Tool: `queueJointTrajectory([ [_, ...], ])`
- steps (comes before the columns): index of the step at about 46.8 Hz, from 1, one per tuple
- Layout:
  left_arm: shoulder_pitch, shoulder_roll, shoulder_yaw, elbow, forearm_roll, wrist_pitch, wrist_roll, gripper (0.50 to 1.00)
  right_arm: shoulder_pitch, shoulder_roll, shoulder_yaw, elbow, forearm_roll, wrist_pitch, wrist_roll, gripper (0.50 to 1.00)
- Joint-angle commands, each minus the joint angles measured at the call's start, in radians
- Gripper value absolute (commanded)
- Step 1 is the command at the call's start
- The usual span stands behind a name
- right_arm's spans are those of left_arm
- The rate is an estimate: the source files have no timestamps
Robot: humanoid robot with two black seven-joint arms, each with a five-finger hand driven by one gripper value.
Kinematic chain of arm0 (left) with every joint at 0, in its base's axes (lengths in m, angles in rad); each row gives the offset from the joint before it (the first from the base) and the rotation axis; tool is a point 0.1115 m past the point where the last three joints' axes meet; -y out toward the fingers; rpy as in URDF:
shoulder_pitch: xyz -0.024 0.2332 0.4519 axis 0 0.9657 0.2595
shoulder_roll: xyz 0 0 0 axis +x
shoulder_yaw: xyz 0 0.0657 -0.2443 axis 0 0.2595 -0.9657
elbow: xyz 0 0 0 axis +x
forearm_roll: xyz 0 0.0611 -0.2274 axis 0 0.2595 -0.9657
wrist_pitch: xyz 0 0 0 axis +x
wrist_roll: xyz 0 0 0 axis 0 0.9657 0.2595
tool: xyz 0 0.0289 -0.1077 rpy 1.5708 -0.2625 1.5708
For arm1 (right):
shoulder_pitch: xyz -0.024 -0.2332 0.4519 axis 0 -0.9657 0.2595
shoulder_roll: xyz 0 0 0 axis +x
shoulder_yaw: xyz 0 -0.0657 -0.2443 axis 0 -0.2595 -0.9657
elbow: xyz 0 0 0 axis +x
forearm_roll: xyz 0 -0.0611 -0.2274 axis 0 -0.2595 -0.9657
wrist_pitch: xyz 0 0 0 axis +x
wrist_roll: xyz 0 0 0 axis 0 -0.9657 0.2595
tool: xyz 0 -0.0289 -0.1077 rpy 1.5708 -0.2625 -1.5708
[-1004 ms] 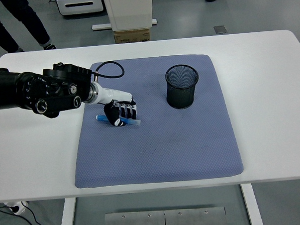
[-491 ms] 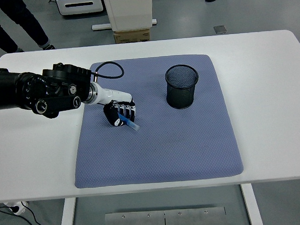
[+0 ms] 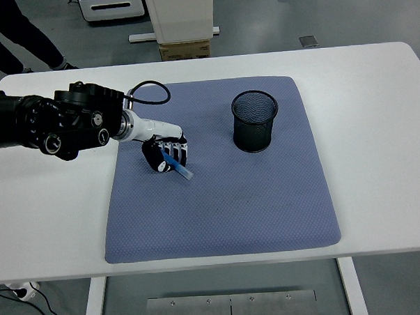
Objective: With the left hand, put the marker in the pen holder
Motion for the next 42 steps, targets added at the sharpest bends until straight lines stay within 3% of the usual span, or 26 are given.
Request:
queueJointTrajectory([
  [1,-0.005,0.001,-0.003,0.0,-0.001,0.0,0.0,0.502,0.0,0.0,0.0,0.0,0.0,0.0,0.0,1.0],
  [42,-0.051,0.017,-0.081,0.009,-0.018,-0.01,-0.011,0.505,0.0,0.0,0.0,0.0,0.0,0.0,0.0,1.0],
])
